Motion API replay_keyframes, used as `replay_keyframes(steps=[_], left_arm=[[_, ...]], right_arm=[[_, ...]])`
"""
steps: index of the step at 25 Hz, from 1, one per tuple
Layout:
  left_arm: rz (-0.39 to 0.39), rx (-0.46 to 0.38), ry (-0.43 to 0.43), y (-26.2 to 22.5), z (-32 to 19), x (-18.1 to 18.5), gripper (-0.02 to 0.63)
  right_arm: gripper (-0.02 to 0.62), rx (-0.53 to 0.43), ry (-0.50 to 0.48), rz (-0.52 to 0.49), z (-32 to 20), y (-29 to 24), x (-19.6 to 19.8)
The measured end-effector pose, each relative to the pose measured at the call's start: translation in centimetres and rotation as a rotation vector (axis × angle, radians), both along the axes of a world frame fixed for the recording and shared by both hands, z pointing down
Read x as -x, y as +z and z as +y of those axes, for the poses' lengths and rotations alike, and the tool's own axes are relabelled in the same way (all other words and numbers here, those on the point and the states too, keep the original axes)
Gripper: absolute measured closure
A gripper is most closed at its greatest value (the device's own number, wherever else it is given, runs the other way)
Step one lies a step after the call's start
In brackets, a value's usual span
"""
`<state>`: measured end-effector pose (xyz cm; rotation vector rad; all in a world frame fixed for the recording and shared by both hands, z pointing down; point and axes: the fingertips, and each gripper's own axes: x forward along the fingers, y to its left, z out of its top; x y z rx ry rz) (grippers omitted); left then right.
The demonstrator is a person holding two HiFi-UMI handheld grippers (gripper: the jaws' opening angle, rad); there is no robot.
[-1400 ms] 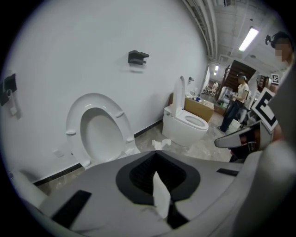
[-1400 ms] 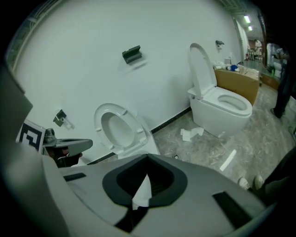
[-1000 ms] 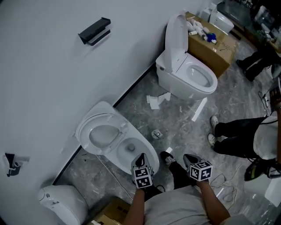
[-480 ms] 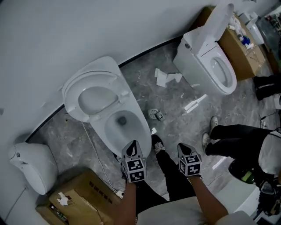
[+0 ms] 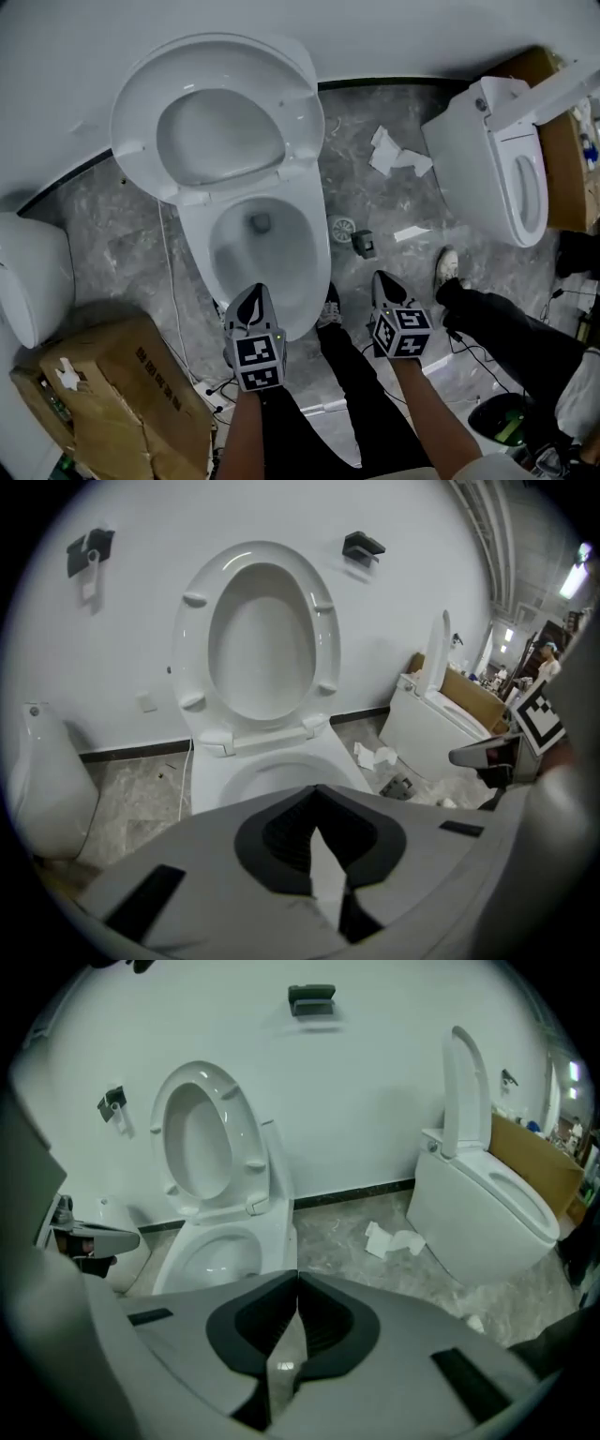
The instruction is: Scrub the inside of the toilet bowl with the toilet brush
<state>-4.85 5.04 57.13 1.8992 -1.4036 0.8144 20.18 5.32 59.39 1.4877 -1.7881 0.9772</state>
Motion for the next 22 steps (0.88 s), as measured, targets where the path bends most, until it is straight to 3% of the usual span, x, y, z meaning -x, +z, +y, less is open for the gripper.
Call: replay_keyframes(steps=[3, 10, 18, 20, 22], left_arm=[[0.002, -0.003, -0.047, 2.5, -0.1, -0.4, 0.577], [0.011, 0.028, -0.056, 6.9, 1.5, -2.6, 0.577], [0.048, 0.055, -0.016, 8.0, 1.4, -5.2, 0.575], [0.061, 0.052, 0.0, 8.3, 0.7, -5.8, 0.577], [0.068, 0.046, 0.03, 8.5, -0.3, -6.5, 0.577]], right_arm=[[0.561, 0.073, -0.043, 0.056, -0.5, 3.9, -1.6], [0.554, 0.195, -0.161, 0.208, -0.7, 9.9, -5.7], [0.529, 0.261, -0.171, 0.188, -4.3, 13.5, -6.1], [0.501, 0.279, -0.166, 0.167, -4.5, 13.8, -5.3], [0.43, 0.303, -0.171, 0.155, -4.2, 14.3, -4.6]])
